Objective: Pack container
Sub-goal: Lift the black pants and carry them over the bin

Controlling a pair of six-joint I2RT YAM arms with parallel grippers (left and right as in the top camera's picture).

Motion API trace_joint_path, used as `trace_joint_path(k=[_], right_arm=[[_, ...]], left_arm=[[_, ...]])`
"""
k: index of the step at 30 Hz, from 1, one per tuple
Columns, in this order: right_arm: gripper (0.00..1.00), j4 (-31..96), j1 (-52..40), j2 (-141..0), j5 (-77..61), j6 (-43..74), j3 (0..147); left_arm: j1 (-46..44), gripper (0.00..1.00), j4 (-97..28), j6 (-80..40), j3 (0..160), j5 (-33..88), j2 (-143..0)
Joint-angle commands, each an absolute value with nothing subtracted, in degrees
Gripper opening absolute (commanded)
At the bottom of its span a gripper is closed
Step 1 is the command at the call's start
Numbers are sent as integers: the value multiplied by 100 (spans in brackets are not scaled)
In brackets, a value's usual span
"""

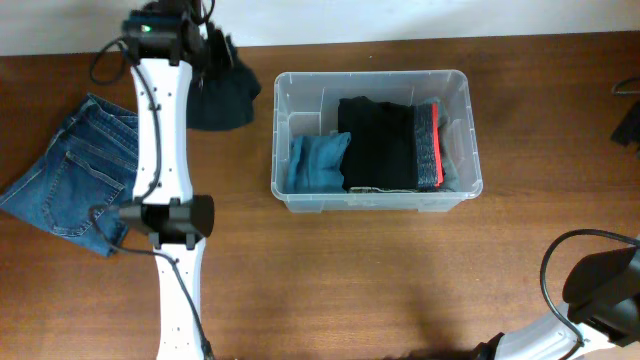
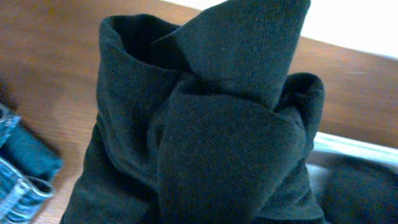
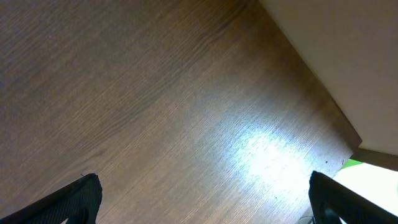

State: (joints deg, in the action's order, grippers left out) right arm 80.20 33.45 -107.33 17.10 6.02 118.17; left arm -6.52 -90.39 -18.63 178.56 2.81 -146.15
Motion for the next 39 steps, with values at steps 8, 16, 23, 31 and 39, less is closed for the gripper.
trace_joint_path(k=[8, 16, 23, 31, 39], right_arm=[[98, 8014, 3341, -10731, 1782, 642, 11839], [98, 8014, 3341, -10731, 1782, 642, 11839], [98, 8014, 3341, -10731, 1782, 642, 11839], [98, 8014, 3341, -10731, 1782, 642, 11839], [98, 8016, 3341, -10731, 1782, 642, 11839]], left_arm=[[-2010, 0, -9185, -1990, 17954, 545, -13618], [-2674, 1, -9004, -1992, 17067, -5, -13627], [-2797, 0, -8455, -2040, 15996, -5, -13627], [-2797, 1, -7747, -2191, 14977, -5, -13627], [-2797, 1, -7142, -2945, 14143, -346, -13631]])
